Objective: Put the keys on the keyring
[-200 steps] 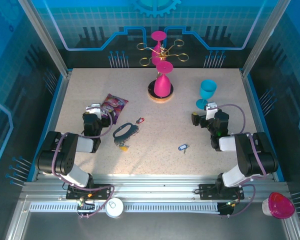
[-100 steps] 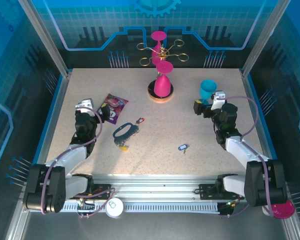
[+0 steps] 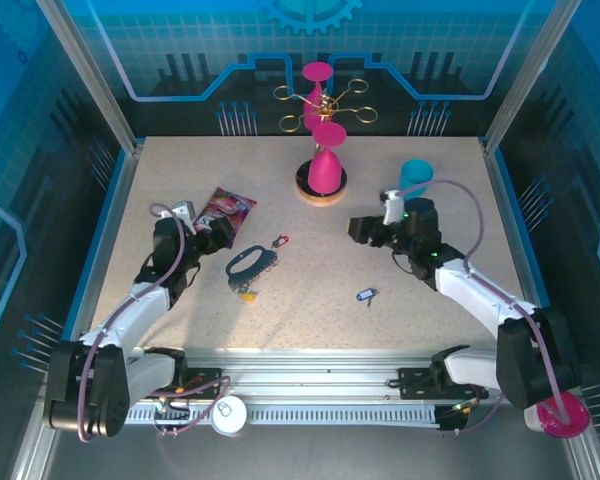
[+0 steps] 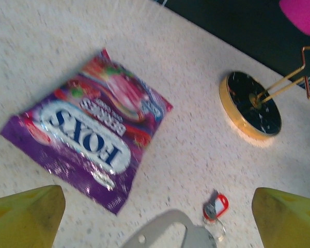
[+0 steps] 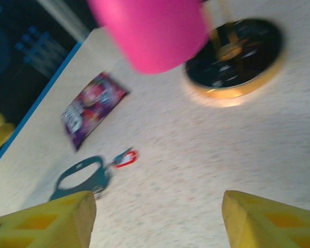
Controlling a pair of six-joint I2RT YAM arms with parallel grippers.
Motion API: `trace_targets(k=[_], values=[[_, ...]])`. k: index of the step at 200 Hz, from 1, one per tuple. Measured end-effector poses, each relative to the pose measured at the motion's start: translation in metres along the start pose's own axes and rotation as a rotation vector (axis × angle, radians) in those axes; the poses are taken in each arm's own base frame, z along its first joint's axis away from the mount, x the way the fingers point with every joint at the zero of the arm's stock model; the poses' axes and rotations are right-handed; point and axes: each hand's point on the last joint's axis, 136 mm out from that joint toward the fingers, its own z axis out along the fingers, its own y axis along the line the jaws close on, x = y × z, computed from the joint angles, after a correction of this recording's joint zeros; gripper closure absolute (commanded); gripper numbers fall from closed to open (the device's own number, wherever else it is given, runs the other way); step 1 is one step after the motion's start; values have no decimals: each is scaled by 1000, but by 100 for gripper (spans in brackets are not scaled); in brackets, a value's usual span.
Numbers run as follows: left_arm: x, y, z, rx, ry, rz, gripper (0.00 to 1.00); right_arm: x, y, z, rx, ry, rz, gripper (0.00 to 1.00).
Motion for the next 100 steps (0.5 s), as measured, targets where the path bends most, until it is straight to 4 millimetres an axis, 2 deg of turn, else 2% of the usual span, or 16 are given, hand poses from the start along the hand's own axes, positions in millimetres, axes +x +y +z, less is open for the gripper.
trace_targets(k=[11,42,60,78,100], values=[[10,-4,-1,4,43,-20,8,9,19,8,-33,54,-26,44],[38,-17,-7,21,146,-40,8,40,68,34,-108,227,-105,45],[47,-21,-15,19,180,-63,7,55,94,49,-142,325,-155,55],[48,-18,-23,5,175,-99,7,62,111,66,-157,409,-179,65],[52,-11,-32,-17,160,-140,7,72,120,90,-158,503,-174,65]])
